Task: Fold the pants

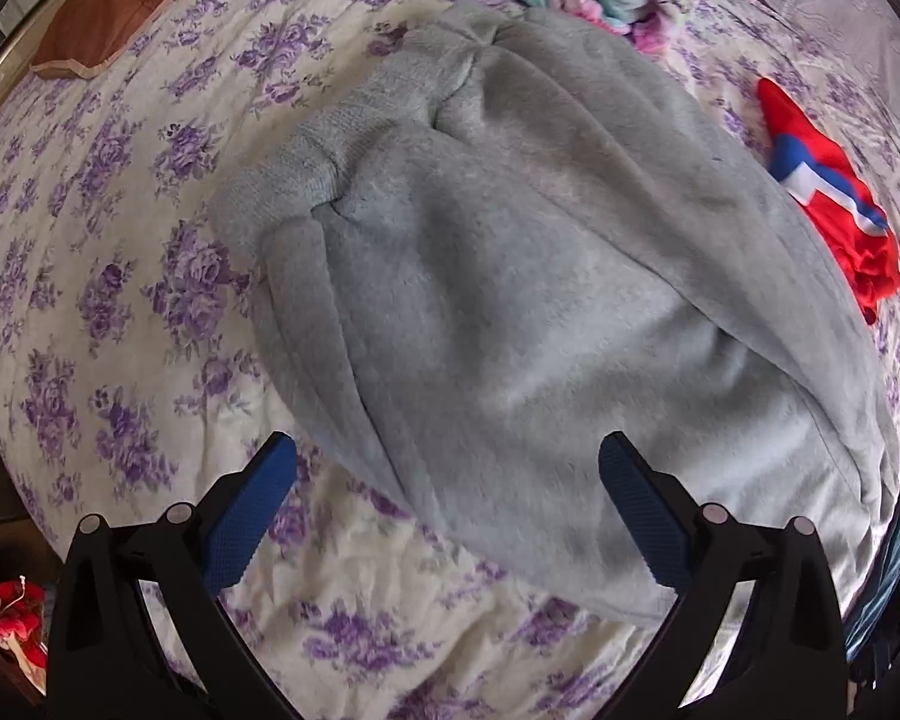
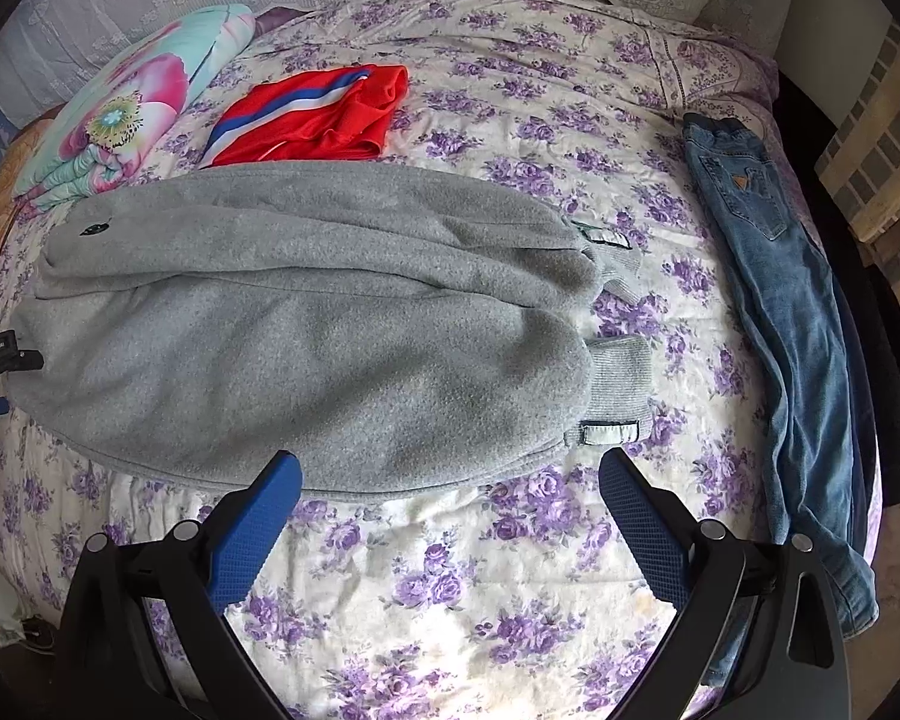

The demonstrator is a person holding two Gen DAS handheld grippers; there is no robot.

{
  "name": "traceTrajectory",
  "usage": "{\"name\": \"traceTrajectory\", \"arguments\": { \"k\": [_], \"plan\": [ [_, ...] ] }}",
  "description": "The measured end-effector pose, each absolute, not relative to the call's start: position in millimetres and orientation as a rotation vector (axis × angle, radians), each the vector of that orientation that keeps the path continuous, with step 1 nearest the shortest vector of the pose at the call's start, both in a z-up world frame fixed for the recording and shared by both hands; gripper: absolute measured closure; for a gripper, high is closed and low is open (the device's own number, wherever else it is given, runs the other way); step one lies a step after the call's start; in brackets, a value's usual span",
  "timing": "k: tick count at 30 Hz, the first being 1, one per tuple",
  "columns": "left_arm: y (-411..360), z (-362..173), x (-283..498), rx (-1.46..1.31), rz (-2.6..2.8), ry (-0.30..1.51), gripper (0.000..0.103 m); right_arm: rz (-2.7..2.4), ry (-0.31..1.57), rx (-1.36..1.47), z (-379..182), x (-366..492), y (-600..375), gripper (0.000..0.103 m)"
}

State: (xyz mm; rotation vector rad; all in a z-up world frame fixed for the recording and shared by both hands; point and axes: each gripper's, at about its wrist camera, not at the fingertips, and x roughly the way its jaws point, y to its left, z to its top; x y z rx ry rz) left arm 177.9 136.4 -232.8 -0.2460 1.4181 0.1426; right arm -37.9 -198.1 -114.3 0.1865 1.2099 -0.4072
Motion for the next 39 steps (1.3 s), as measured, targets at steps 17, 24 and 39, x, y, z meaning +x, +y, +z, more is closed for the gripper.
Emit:
{"name": "traceTrajectory", "arguments": {
  "k": [17, 24, 39],
  "plan": [
    [176.7, -236.2, 146.3, -0.39, 0.083, 1.303, 0.085, -0.502, 1.167, 0.598, -159.7, -94.0, -295.3, 0.004],
    [175.9, -241.6, 154.6, -0.415, 0.098, 1.34, 0.085, -0.408, 1.147, 0.878, -235.0, -57.0, -307.3, 0.039],
    [201.2, -214.0, 95.8, -0.483, 0.091, 1.296, 0.087, -0.385, 1.25, 0.823, -183.1, -103.1, -290.7, 0.089]
  ]
}}
